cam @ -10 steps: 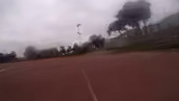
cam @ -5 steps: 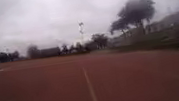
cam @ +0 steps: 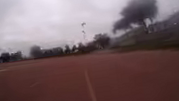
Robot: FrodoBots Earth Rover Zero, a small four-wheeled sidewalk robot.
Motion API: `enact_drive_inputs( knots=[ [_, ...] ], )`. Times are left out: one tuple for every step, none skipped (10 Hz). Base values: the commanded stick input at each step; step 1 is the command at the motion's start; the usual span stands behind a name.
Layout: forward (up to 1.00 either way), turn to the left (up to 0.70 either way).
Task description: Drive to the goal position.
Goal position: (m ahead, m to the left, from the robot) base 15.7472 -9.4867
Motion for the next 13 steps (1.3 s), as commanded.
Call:
enact_drive_inputs(
  knots=[
    [0.7,0.0],
    [0.7,0.0],
    [0.7,0.0],
    [0.7,0.0],
    [0.7,0.0],
    [0.7,0.0],
    [0.7,0.0],
    [0.7,0.0],
    [0.7,0.0],
    [0.7,0.0],
    [0.7,0.0],
    [0.7,0.0],
    [0.7,0.0]
  ],
)
